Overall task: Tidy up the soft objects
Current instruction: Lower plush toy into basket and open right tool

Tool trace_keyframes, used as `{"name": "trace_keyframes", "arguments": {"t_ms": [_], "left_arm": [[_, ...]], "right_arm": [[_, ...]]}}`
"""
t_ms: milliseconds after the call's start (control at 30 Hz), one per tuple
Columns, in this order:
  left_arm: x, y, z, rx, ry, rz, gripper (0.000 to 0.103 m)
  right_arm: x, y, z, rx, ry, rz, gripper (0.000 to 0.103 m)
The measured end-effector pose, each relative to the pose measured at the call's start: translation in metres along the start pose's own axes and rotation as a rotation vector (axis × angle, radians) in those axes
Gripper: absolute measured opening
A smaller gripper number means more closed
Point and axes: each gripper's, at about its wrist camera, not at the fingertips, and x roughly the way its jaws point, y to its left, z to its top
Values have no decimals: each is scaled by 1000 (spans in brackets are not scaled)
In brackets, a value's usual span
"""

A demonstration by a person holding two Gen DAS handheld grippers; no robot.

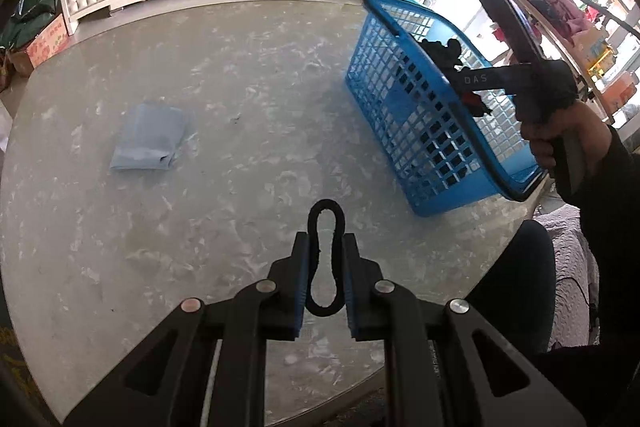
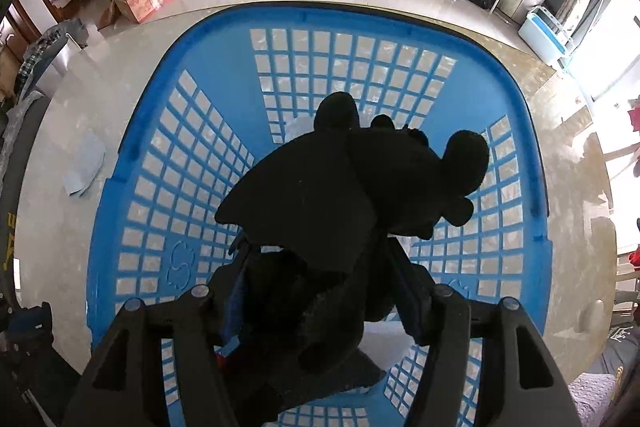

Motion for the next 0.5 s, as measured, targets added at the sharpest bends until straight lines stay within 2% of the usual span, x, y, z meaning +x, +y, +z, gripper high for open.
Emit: {"name": "trace_keyframes", "arguments": {"t_ms": [167, 267, 333, 500], "left_arm": [[-3, 3, 0, -8, -8, 3, 14], [-6, 2, -1, -7, -10, 9, 14], [-8, 1, -1, -6, -14, 14, 14], [-18, -7, 0, 7, -29, 21, 14]], "right_arm": [[-9, 4, -4, 3, -21, -21, 67], [-18, 3, -8, 3, -39, -29, 80], [-22, 4, -16, -4, -50, -31, 93], [-33, 5, -28, 6, -74, -46, 99]]}}
